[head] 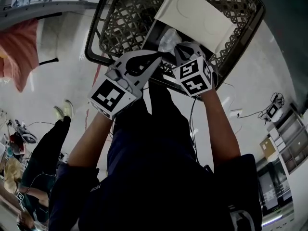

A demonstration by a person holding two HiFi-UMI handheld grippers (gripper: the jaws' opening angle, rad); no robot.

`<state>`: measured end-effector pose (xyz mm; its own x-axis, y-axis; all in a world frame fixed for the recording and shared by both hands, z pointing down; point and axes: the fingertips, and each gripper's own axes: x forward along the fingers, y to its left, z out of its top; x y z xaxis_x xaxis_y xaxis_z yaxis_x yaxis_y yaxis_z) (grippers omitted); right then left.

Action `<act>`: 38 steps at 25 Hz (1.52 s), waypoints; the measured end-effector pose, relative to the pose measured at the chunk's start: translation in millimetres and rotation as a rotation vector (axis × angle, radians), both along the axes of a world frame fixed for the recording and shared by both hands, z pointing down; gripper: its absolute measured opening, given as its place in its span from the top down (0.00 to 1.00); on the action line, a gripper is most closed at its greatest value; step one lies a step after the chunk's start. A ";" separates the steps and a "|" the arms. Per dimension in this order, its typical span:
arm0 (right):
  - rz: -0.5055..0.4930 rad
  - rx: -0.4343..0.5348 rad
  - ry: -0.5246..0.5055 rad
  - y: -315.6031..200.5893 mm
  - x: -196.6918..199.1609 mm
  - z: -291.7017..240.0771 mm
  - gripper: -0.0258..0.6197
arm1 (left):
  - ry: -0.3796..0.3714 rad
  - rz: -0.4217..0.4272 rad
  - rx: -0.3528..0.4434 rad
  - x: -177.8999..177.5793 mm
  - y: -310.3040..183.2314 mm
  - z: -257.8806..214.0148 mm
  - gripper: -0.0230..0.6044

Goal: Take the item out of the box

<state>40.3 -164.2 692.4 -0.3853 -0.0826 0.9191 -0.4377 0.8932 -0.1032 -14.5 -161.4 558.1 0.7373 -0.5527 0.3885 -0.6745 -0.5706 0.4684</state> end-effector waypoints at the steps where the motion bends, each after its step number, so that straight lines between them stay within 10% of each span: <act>1: 0.000 0.006 -0.002 0.7 -0.7 -3.6 0.91 | 0.000 0.001 0.005 -1.1 0.6 -2.9 0.95; 38: 0.261 0.569 -0.405 -66.1 -5.5 -341.1 0.92 | -0.045 0.076 0.478 -19.9 -23.8 -257.5 0.95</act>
